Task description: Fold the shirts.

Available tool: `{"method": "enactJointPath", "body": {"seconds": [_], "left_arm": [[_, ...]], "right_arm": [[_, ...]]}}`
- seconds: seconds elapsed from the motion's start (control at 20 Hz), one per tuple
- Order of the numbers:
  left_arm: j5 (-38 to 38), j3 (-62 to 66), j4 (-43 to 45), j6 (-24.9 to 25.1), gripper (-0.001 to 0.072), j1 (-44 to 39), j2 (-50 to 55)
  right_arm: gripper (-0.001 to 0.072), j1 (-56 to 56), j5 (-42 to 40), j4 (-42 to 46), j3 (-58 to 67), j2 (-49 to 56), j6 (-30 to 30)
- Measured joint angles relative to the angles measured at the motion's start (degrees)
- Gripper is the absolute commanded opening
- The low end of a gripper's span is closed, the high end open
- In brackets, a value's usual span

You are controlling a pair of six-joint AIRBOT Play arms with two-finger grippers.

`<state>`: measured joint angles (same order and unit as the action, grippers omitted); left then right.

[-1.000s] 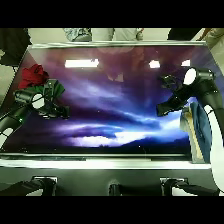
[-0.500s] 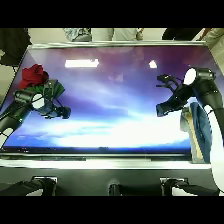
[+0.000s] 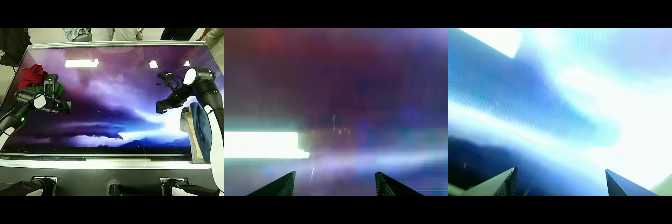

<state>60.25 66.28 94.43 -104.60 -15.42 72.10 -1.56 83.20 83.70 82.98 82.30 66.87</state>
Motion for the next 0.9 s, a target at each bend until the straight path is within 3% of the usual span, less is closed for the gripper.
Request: {"method": "enactJointPath", "body": {"seconds": [0.05,0.15,0.35,0.55,0.7,0.9], "left_arm": [[-2.0,0.0,-0.2,0.0,0.061,0.0,0.1],[-5.9,0.2,-0.3,0.0,0.072,0.0,0.2],[-9.9,2.6,2.1,-0.2,0.072,2.5,0.2],[-10.7,6.3,2.1,-9.8,0.072,15.5,0.4],[-8.5,5.0,-5.8,-15.4,0.072,28.5,2.4],[-11.1,0.1,-21.2,-13.2,0.072,39.5,7.0]], "right_arm": [[0.0631,0.0,-1.4,0.0,0.0,0.0,0.0],[0.0704,0.0,-4.9,0.1,0.0,0.0,0.0],[0.0703,0.0,-12.4,0.0,0.0,0.0,0.0],[0.0662,0.0,-12.5,-0.1,-0.1,0.1,0.0],[0.0666,0.0,-9.2,-1.3,-0.1,0.1,-1.2],[0.0666,0.0,-6.2,-4.7,-0.1,0.1,-4.7]]}}
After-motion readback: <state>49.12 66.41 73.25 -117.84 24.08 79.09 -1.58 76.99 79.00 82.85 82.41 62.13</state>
